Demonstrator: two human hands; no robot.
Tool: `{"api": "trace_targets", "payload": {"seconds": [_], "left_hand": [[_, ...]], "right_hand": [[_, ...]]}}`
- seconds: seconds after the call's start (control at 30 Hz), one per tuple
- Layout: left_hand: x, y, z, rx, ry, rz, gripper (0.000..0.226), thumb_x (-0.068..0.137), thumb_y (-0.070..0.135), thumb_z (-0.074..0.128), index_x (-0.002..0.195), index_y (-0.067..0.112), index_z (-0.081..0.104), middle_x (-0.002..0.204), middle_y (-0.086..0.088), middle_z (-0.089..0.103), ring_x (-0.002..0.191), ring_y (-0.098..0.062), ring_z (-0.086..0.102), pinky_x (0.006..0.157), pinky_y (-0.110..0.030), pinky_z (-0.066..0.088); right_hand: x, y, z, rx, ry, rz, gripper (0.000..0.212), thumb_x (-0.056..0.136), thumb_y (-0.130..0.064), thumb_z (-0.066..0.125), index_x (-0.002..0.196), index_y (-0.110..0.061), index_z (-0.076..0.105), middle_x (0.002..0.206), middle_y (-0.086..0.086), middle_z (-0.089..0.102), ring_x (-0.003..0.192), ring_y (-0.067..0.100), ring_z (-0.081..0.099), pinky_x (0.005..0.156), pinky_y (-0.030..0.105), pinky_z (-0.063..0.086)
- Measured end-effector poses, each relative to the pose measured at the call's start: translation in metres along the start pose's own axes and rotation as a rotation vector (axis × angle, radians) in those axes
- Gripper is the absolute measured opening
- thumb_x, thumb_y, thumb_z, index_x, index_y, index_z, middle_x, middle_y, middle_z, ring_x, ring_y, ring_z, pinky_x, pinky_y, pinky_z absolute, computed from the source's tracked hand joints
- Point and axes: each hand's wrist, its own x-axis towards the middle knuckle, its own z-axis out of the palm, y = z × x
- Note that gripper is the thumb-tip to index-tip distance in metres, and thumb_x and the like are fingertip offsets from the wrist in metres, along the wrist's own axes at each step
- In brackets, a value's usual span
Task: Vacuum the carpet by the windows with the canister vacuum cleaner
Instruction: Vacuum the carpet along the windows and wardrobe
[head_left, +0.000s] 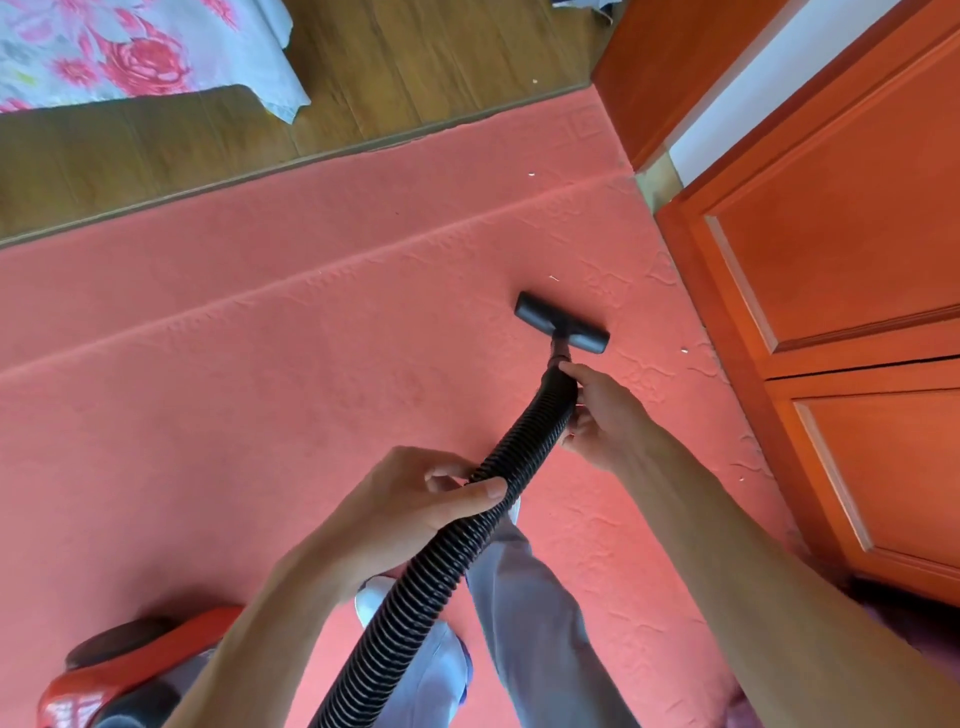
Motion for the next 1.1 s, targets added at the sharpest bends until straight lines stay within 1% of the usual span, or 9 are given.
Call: {"api": "trace_targets", "payload": {"seconds": [0.17,0.27,0.33,0.53,0.67,0.77,0.87,1.0,1.1], "left_hand": [[0.044,0.005,0.021,-0.038,0.044,-0.022,0.029,0.087,0.045,0.07,0.086,0.017,0.077,0.079,-0.004,0.077,0.067,-0.012,0.07,0.063,-0.022,0.052],[0.072,0.011,0.032,-0.154,0.07,-0.052,0.032,0.088,0.042,0.071,0.084,0.011,0.075,0.073,-0.01,0.074,0.074,-0.029,0.075,0.069,-0.037,0.059],[0.084,0.016,0.036,-0.195,0.087,-0.076,0.035,0.087,0.042,0.072,0.083,0.007,0.074,0.071,-0.014,0.073,0.079,-0.036,0.075,0.065,-0.035,0.057],[0.06,0.043,0.028,-0.127,0.107,-0.038,0.045,0.084,0.05,0.072,0.079,0.005,0.072,0.073,-0.012,0.075,0.076,-0.034,0.075,0.073,-0.045,0.06],[-0.002,0.068,-0.002,0.007,0.093,0.027,0.055,0.082,0.058,0.071,0.076,0.003,0.068,0.073,-0.021,0.07,0.062,-0.019,0.067,0.062,-0.032,0.048],[-0.067,0.09,-0.023,-0.078,0.119,0.029,0.045,0.079,0.057,0.072,0.072,0.012,0.072,0.067,-0.009,0.072,0.071,-0.023,0.072,0.066,-0.03,0.051],[-0.137,0.105,-0.041,-0.112,0.197,0.053,0.049,0.073,0.065,0.074,0.082,0.017,0.077,0.076,-0.006,0.076,0.075,-0.02,0.071,0.073,-0.032,0.053],[-0.217,0.115,-0.055,-0.119,0.284,0.061,0.042,0.086,0.046,0.071,0.097,0.007,0.077,0.089,-0.018,0.077,0.078,-0.019,0.068,0.082,-0.035,0.054],[-0.259,0.126,-0.068,-0.134,0.347,0.103,0.051,0.078,0.05,0.07,0.102,0.006,0.077,0.094,-0.018,0.077,0.085,-0.024,0.071,0.089,-0.04,0.054]], "right_hand": [[0.035,-0.034,0.005,-0.138,0.021,0.022,0.024,0.089,-0.027,0.063,0.106,-0.012,0.055,0.078,0.006,0.056,0.063,0.016,0.053,0.059,0.024,0.041],[0.056,-0.062,0.007,-0.155,0.018,-0.006,0.022,0.09,-0.028,0.062,0.103,-0.011,0.054,0.078,0.007,0.057,0.065,0.017,0.053,0.062,0.026,0.041],[0.063,-0.077,0.007,-0.154,0.001,-0.022,0.025,0.09,-0.028,0.063,0.105,-0.009,0.055,0.08,0.008,0.057,0.068,0.018,0.055,0.063,0.026,0.042],[0.026,-0.107,0.007,-0.064,-0.047,-0.083,0.045,0.085,-0.028,0.069,0.121,-0.002,0.06,0.1,0.012,0.061,0.084,0.022,0.058,0.092,0.037,0.049],[-0.051,-0.112,0.012,-0.008,-0.116,-0.063,0.041,0.084,-0.027,0.07,0.114,0.001,0.062,0.093,0.013,0.061,0.072,0.018,0.055,0.077,0.031,0.047],[-0.123,-0.115,0.027,-0.003,-0.164,-0.042,0.024,0.088,-0.025,0.066,0.096,-0.004,0.059,0.073,0.008,0.054,0.051,0.013,0.047,0.054,0.025,0.04],[-0.195,-0.112,0.046,0.026,-0.247,-0.023,0.027,0.089,-0.023,0.066,0.104,-0.003,0.056,0.069,0.005,0.048,0.054,0.012,0.041,0.054,0.024,0.034],[-0.277,-0.106,0.072,-0.077,-0.291,-0.042,0.031,0.089,-0.025,0.067,0.108,-0.004,0.056,0.071,0.006,0.047,0.056,0.013,0.042,0.048,0.023,0.036],[-0.324,-0.109,0.094,-0.092,-0.334,-0.077,0.03,0.09,-0.025,0.065,0.109,-0.002,0.057,0.075,0.007,0.049,0.061,0.014,0.046,0.05,0.024,0.037]]}}
